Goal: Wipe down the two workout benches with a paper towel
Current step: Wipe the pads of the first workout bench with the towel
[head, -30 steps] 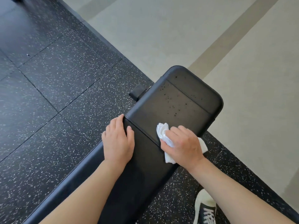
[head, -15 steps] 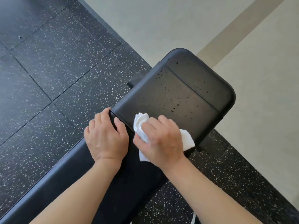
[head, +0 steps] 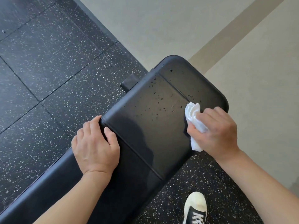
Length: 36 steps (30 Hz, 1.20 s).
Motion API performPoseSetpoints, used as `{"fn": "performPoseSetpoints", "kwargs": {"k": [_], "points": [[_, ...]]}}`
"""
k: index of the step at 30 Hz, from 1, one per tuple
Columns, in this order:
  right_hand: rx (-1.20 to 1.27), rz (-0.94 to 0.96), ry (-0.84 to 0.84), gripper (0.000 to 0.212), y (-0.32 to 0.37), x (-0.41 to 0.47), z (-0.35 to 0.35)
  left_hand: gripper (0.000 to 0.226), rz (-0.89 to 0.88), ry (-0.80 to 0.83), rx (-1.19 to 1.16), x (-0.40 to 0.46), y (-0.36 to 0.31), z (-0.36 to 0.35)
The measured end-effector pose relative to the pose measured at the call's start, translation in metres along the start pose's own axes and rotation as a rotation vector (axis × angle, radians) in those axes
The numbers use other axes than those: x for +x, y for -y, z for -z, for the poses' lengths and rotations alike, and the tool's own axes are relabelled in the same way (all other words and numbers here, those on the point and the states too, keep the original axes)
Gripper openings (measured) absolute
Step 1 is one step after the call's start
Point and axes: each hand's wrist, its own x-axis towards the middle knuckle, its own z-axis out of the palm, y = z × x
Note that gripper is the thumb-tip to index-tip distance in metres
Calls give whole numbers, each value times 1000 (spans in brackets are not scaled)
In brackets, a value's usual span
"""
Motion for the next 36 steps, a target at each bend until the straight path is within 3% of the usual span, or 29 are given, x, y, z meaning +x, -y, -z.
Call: {"fn": "performPoseSetpoints", "kwargs": {"k": [5, 11, 16, 23, 29, 36], "points": [[66, -56, -65, 29, 54, -4, -15, 49, -2, 0, -1, 0, 1, -1], [320, 79, 80, 22, 171, -16, -35, 58, 0, 17, 6, 2, 0, 0], [335, 146, 98, 23, 132, -20, -20, 53, -6, 11, 20, 0, -1, 0], [10, 15, 36, 24, -7, -9, 8, 50, -11, -22, -5, 0, 1, -2], [28, -62, -79, 35, 40, 10, -22, 49, -16, -37, -6, 0, 2, -2], [247, 11, 71, 31, 151, 53, -59, 51, -4, -3, 6, 0, 0, -1]]}}
